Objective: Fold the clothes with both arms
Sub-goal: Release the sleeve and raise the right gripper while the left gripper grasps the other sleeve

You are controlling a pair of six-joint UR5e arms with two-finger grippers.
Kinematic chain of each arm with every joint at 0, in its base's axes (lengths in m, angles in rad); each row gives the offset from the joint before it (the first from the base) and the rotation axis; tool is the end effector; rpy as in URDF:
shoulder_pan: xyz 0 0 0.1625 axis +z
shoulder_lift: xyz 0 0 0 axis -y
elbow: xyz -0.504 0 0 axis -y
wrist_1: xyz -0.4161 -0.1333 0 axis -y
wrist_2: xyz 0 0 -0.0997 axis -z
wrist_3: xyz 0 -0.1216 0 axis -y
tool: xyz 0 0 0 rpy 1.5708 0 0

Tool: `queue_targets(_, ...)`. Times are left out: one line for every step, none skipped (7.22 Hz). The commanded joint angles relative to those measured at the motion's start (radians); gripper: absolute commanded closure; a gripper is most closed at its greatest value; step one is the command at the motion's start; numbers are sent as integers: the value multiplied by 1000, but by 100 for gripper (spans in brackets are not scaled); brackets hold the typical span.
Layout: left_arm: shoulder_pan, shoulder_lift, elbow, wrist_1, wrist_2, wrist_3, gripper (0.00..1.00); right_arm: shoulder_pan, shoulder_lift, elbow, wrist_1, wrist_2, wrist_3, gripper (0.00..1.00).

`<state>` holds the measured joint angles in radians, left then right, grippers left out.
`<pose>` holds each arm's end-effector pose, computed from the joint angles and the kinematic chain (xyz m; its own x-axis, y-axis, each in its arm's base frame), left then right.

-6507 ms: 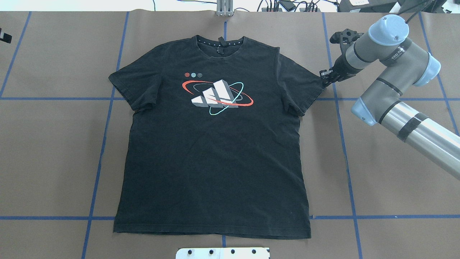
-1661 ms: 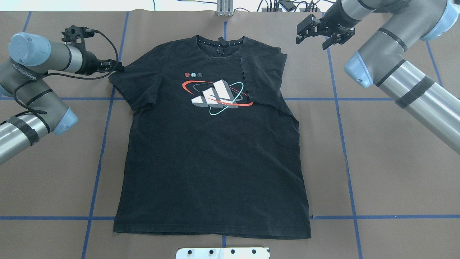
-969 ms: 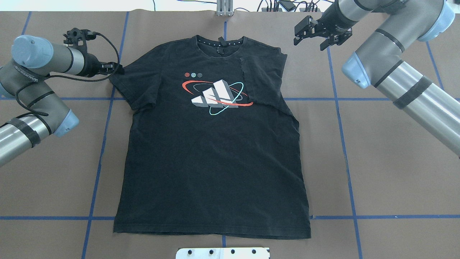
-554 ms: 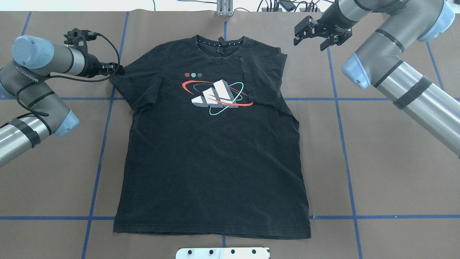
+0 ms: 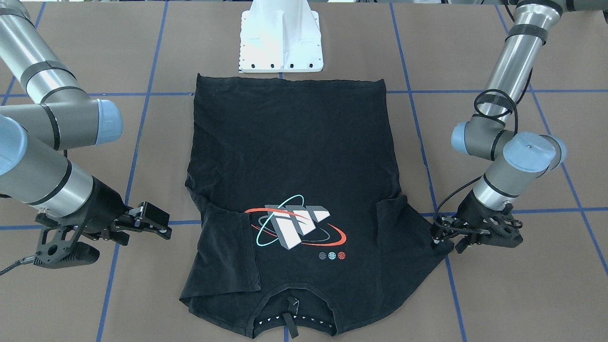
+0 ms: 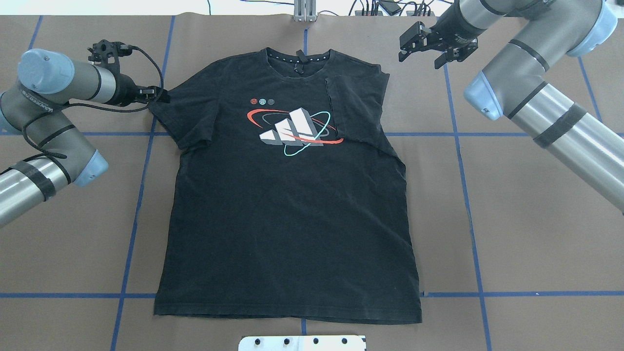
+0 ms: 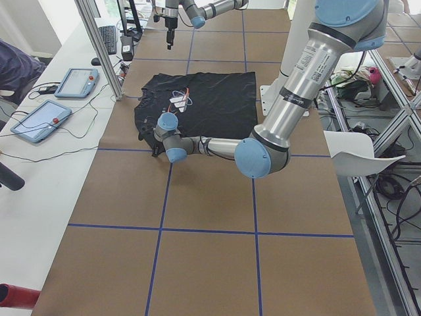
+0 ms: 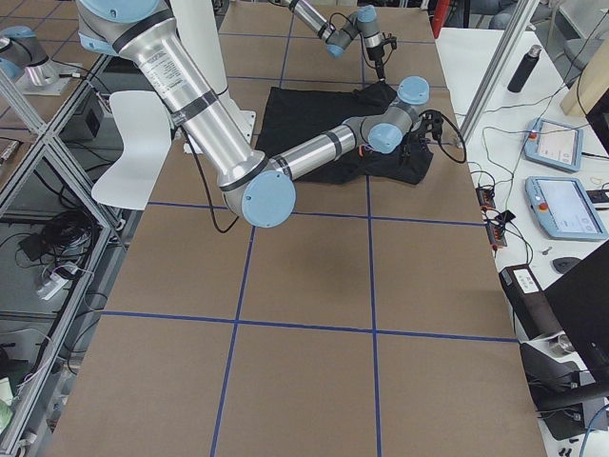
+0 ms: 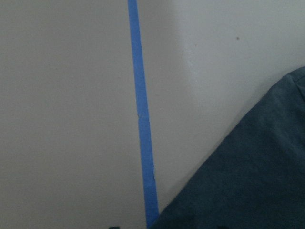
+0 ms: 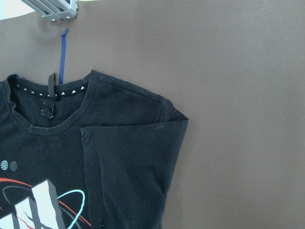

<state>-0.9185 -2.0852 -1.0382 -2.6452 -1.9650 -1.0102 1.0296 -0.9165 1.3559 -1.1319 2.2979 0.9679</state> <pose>0.4234 -0.6969 0.5773 0.5352 0.1080 -0.8378 0.2907 0.9077 0.3027 -0.3759 -0.7272 0.3667 0.4846 -0.0161 0.8746 -0.1239 0.9885 0.0868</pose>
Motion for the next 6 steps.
queue_targets(1, 1, -2, 2, 0, -2, 30, 0, 1, -1, 0, 0, 0, 0)
queue_targets(1, 1, -2, 2, 0, -2, 37, 0, 1, -1, 0, 0, 0, 0)
queue_targets(1, 1, -2, 2, 0, -2, 45, 0, 1, 0, 0, 0, 0, 0)
queue_targets(1, 1, -3, 2, 0, -4, 53, 0, 1, 0, 0, 0, 0, 0)
queue_targets(1, 1, -5, 4, 0, -4, 67, 0, 1, -1, 0, 0, 0, 0)
queue_targets(0, 5, -6, 4, 0, -4, 86, 0, 1, 0, 0, 0, 0, 0)
